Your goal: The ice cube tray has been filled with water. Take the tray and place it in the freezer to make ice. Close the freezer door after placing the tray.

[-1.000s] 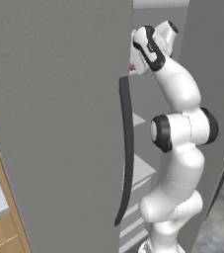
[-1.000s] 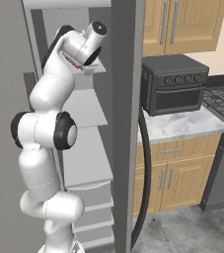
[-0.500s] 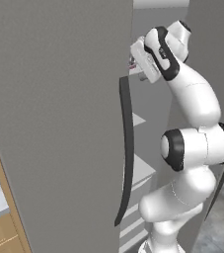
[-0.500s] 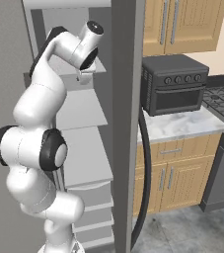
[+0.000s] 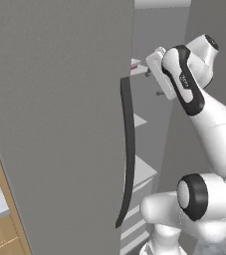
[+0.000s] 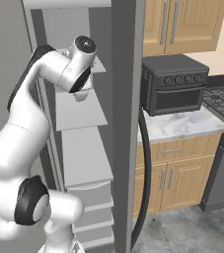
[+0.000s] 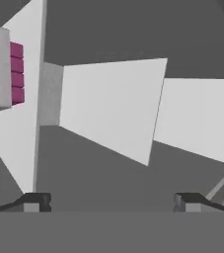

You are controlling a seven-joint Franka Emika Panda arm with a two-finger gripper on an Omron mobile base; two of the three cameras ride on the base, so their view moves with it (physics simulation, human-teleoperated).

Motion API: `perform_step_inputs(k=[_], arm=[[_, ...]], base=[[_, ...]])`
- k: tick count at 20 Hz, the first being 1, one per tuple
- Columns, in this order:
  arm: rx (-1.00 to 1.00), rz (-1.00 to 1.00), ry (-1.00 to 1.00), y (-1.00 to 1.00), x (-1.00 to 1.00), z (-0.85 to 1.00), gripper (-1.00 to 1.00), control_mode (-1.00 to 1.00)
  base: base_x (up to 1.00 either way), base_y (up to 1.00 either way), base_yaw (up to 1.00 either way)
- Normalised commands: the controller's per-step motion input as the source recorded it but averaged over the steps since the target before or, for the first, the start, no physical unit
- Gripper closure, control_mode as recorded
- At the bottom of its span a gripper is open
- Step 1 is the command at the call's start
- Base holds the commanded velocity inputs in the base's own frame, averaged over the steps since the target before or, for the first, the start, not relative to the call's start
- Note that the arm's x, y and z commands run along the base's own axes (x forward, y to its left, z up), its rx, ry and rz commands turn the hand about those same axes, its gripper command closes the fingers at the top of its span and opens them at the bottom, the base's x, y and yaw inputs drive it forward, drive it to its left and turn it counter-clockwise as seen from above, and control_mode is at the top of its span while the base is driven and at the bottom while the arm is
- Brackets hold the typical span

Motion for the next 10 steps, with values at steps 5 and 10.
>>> perform_step_inputs(k=[5,10], arm=[[0.02,-0.16,-0.20,-0.67,-1.00,0.00,-1.00,-1.00],[0.02,-0.15,-0.08,-0.33,-1.00,0.00,-1.00,-1.00]], base=[[0.00,0.00,0.00],[0.00,0.00,0.00]])
